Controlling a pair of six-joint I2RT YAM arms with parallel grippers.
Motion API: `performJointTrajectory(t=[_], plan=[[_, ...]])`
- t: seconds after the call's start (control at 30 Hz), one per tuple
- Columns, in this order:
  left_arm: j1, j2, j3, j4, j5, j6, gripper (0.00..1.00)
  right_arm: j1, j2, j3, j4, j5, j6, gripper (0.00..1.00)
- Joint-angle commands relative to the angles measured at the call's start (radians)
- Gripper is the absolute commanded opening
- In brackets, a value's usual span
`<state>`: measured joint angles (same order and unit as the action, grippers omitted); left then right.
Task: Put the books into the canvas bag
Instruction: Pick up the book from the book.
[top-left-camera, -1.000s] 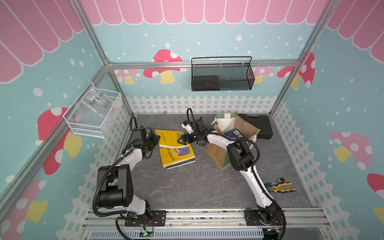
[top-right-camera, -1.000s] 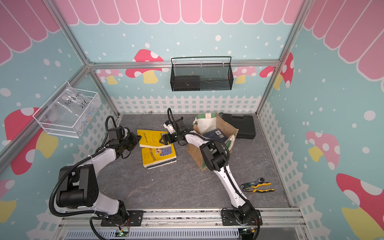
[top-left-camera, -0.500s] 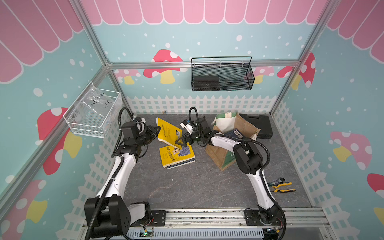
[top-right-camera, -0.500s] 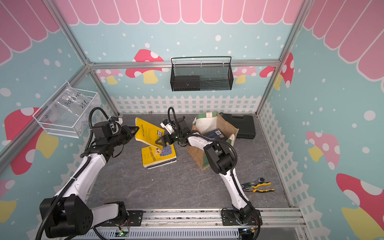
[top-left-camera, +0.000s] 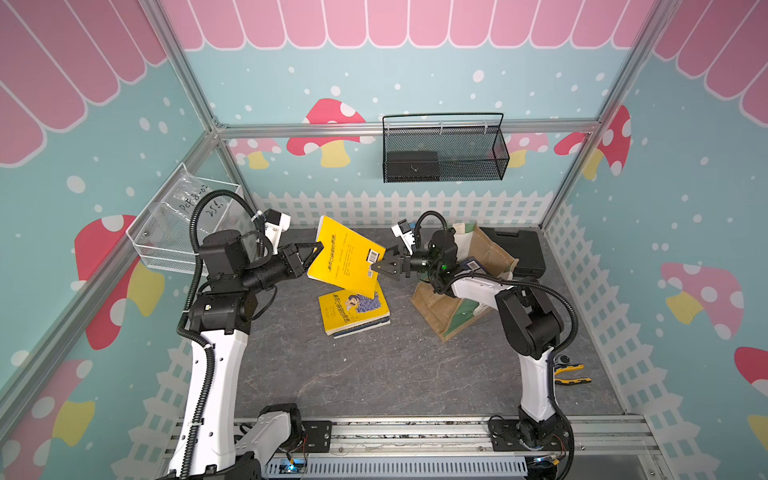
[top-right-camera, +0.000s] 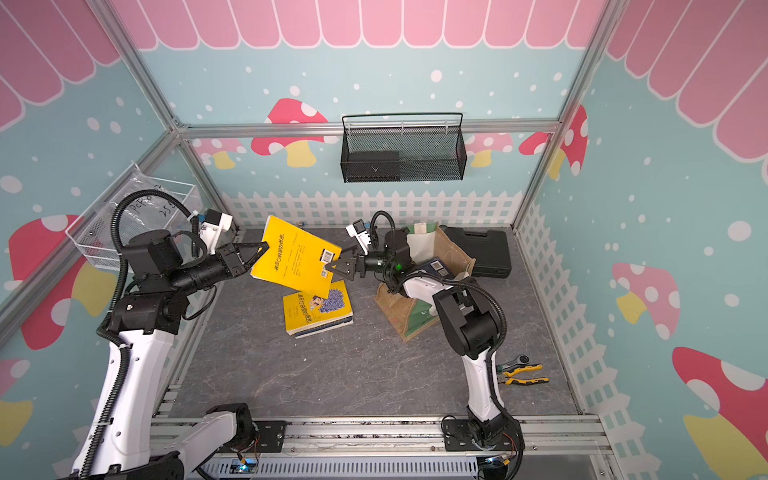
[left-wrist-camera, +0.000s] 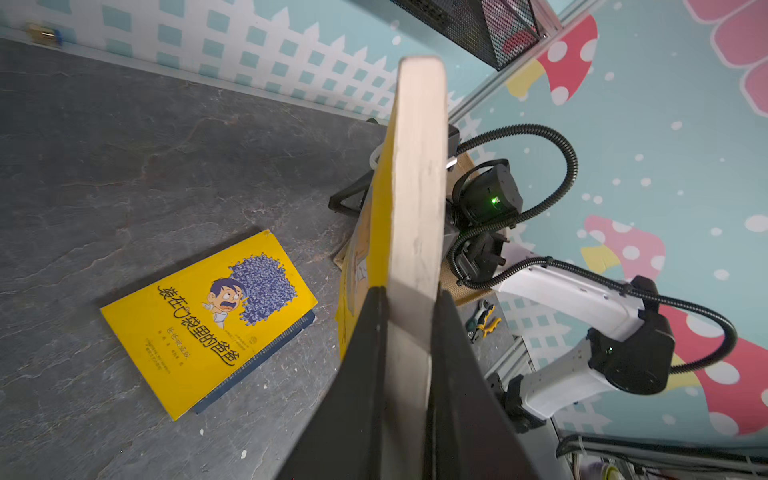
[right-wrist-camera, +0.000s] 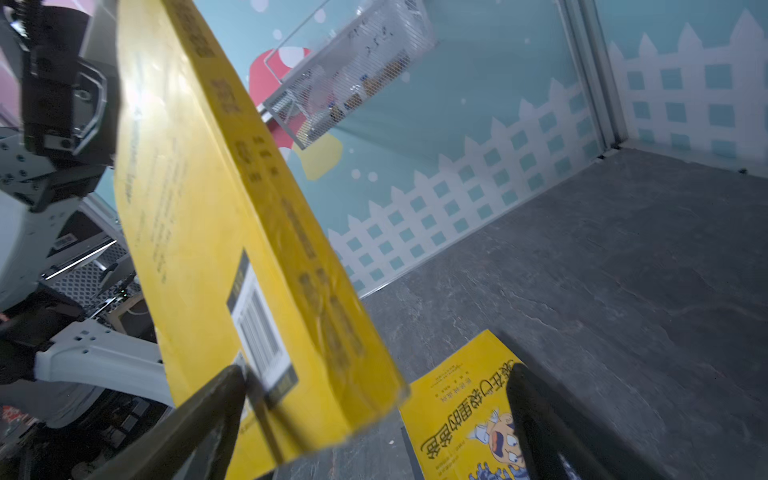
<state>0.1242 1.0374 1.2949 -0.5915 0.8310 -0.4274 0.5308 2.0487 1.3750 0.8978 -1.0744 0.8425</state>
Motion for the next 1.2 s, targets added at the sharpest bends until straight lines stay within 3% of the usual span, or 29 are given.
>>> performJointTrajectory(t=[0.0,0.13,0.2,0.33,0.47,0.63,0.83,0.97,1.03,1.17], plan=[[0.004,-0.027,0.058,0.014,0.115,0.033,0.0,0.005,-0.051,-0.027,0.265,-0.078,0.171,1.0],[0.004,-0.034,0.062,0.079,0.148,-0.019,0.0,0.009,-0.061,-0.037,0.366,-0.097,0.252,0.98],[0.003,-0.039,0.063,0.092,0.136,-0.029,0.0,0.014,-0.059,-0.04,0.437,-0.101,0.313,0.86],[0.004,-0.045,0.054,0.07,0.063,-0.014,0.0,0.033,-0.066,-0.03,0.522,-0.089,0.396,0.32],[0.005,-0.059,0.033,0.059,-0.014,-0.006,0.0,0.059,-0.12,-0.024,0.488,-0.067,0.383,0.02],[0.005,-0.062,0.03,0.052,-0.039,0.005,0.03,0.083,-0.215,0.036,0.258,-0.04,0.253,0.0],[0.004,-0.057,0.018,0.039,-0.083,0.019,0.49,0.093,-0.286,0.183,-0.11,-0.016,0.054,0.0],[-0.003,-0.039,0.01,0.048,-0.1,0.004,0.63,0.083,-0.318,0.294,-0.426,0.038,-0.124,0.0],[-0.006,-0.031,0.006,0.048,-0.114,0.006,0.67,0.077,-0.338,0.356,-0.659,0.116,-0.266,0.0],[-0.018,-0.014,0.007,0.031,-0.159,0.02,0.78,0.052,-0.417,0.374,-0.955,0.285,-0.445,0.0]])
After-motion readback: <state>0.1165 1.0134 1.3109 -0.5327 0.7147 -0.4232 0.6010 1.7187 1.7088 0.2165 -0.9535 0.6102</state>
